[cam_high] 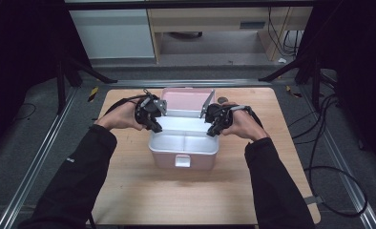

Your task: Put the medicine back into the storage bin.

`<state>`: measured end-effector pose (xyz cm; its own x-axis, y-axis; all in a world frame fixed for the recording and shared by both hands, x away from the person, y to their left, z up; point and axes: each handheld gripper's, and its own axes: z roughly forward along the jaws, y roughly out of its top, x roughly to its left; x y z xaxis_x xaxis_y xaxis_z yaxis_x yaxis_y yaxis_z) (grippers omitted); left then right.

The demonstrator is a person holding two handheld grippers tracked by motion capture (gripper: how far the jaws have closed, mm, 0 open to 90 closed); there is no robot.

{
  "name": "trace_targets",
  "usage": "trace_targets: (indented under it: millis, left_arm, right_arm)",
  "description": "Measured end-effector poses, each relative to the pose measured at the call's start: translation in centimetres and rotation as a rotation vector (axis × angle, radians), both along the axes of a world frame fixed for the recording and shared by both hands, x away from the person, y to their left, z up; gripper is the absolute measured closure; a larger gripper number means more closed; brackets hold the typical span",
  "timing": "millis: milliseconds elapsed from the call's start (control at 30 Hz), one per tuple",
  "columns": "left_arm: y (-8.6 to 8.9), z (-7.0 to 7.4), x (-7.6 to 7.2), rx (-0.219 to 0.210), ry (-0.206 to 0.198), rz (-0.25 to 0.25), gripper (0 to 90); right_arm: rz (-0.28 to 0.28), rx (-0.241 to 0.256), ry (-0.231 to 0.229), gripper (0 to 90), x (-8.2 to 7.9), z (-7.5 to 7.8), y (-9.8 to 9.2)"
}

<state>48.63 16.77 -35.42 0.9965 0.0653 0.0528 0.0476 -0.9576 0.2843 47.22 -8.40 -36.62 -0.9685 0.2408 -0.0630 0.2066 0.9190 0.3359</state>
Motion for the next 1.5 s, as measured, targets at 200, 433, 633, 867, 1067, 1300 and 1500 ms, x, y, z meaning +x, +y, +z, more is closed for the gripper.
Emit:
trace_targets:
  millis: [200,433,633,867,1067,1300,1500]
  left_arm:
    - [0.3,-1.0,-0.4,-0.012,0.025,0.006,87.7]
    - [0.4,-1.5,-0.5,-0.021,0.024,0.012,87.4]
    - [0.3,-1.5,-0.5,-0.012,0.030,0.018,87.1]
    - [0.7,-0.4,-1.0,-0.039,-0.043,0.060,73.8]
    - [2.0,1.8,-2.1,-0.158,-0.090,0.150,57.7]
    - [3.3,2.6,-3.4,-0.255,-0.112,0.266,45.9]
    - [4.8,1.6,-3.4,-0.347,-0.133,0.406,41.2]
  right_arm:
    - [0.003,-0.004,0.005,83.4,0.1,-0.7,0.0]
    - [-0.001,-0.012,0.002,82.4,0.1,-0.9,0.2]
    - [-0.014,-0.002,0.004,81.9,0.0,-1.0,0.1]
    - [-0.081,0.058,-0.032,67.0,-0.5,-0.1,-0.3]
    - [-0.198,0.208,-0.109,53.2,-1.2,1.9,-2.4]
    - [-0.369,0.310,-0.178,49.4,-2.4,2.7,-5.3]
    - [-0.500,0.357,-0.213,47.0,-3.3,2.3,-8.3]
